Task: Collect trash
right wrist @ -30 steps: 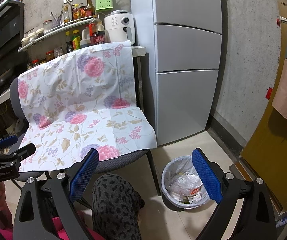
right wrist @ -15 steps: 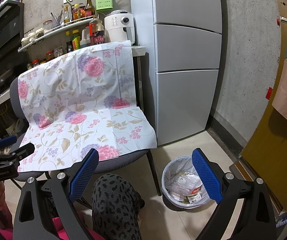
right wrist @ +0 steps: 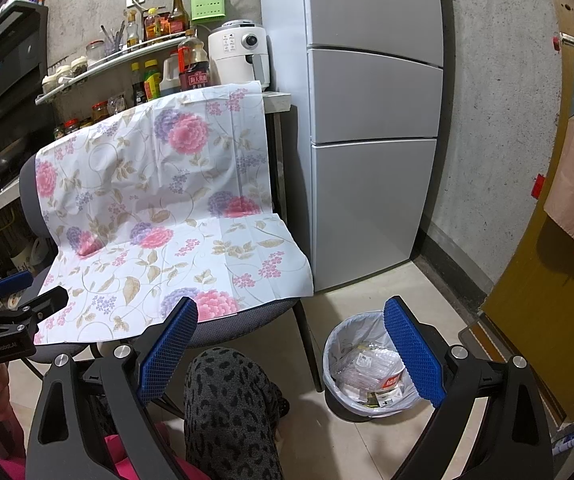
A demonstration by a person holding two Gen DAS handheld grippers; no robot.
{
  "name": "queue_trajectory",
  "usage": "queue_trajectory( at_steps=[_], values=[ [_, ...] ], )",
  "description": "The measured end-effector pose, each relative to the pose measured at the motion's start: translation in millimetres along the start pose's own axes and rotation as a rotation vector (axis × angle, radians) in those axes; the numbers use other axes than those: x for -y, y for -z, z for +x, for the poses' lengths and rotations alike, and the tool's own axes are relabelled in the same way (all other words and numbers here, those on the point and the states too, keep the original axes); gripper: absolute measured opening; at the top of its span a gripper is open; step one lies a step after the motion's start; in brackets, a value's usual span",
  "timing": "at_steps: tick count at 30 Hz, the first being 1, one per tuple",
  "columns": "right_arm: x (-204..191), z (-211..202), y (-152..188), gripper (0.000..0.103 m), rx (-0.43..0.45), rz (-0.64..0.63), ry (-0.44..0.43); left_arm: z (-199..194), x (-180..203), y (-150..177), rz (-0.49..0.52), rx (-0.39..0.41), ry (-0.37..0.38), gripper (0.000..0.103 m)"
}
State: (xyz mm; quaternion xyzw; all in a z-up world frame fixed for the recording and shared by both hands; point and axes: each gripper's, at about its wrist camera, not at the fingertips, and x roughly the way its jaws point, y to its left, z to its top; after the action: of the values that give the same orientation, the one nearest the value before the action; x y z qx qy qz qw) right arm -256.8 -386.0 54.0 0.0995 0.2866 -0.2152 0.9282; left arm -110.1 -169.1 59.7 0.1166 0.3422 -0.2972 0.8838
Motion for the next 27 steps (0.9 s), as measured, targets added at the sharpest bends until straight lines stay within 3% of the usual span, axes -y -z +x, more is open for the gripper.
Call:
queue_trajectory(
  at_steps=[21, 27],
  values=[
    [1.2, 1.6, 0.7, 0.093, -0.005, 0.004, -0.001, -3.8, -1.7, -0.6, -0.009, 0.043, -0.018, 0.097],
    [-12.8, 30.9, -2.5, 0.094, -0.052, 0.008, -0.048, 20.6, -24.4, 1.0, -0.062, -0.029, -0.040, 0.097]
  ],
)
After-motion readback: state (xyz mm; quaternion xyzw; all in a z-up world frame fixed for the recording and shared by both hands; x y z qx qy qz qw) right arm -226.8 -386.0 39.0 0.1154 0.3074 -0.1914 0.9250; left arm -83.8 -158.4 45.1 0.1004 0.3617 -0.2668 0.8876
